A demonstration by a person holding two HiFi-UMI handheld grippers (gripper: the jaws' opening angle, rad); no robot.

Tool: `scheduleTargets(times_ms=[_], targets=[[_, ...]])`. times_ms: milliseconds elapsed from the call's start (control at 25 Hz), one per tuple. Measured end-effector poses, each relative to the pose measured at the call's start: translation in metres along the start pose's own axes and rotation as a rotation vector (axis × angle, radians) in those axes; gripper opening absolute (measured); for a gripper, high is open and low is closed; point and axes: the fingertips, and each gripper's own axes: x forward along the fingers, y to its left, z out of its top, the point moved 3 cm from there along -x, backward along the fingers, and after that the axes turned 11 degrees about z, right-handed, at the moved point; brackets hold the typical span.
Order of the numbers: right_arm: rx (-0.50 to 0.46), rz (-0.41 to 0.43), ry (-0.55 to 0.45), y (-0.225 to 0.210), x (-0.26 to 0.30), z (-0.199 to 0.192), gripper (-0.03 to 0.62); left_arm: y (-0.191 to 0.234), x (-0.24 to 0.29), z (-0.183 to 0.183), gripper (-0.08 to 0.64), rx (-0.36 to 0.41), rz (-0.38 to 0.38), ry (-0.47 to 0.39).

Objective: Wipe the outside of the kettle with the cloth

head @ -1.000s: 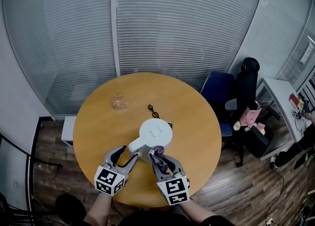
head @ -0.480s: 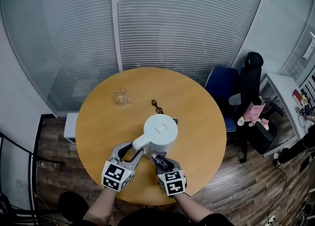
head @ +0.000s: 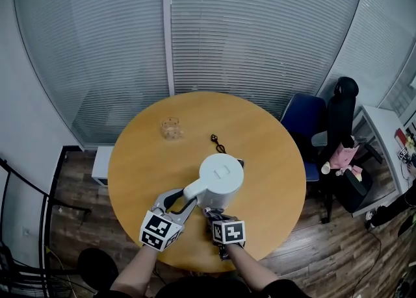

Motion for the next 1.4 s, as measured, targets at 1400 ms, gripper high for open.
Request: scheduleTargets(times_ms=[1400], targets=[[-0.418,0.083,-0.08,0.004,-0.074,0.047,0.097,-0.003,-0.001,-0.008,0.164,-0.123,0.219,0.011]])
